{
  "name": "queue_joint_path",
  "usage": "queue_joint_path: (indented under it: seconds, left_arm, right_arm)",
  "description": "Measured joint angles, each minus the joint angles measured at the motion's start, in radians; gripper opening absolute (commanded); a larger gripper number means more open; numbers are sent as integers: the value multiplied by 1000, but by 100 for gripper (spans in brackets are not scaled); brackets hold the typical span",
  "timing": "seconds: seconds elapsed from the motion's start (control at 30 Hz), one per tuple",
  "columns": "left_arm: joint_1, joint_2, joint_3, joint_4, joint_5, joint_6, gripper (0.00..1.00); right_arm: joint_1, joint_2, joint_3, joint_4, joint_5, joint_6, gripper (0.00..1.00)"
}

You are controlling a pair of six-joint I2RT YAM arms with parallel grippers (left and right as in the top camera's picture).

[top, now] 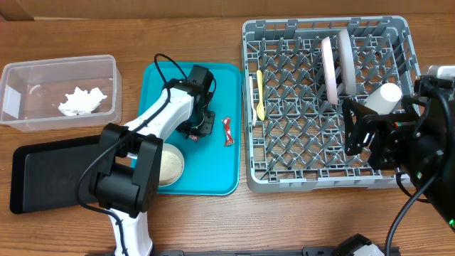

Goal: Sort waste into correct bins and load items into the dishwasher rack
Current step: 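Carry the wrappers to the clear bin and drop them in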

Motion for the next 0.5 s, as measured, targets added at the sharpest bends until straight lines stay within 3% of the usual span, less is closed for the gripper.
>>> queue_joint_path:
  seconds: [0.17,0.37,0.5]
  left_arm:
    - [9,6,151,-196,-10,-20,4]
    - [89,14,705,-517,-140,-34,4]
    - [198,-4,835,-545,-233,-35,4]
  right_arm:
    - [0,0,0,1,0,0,100]
    - [0,0,0,1,0,0,100]
    - [0,0,0,1,0,0,100]
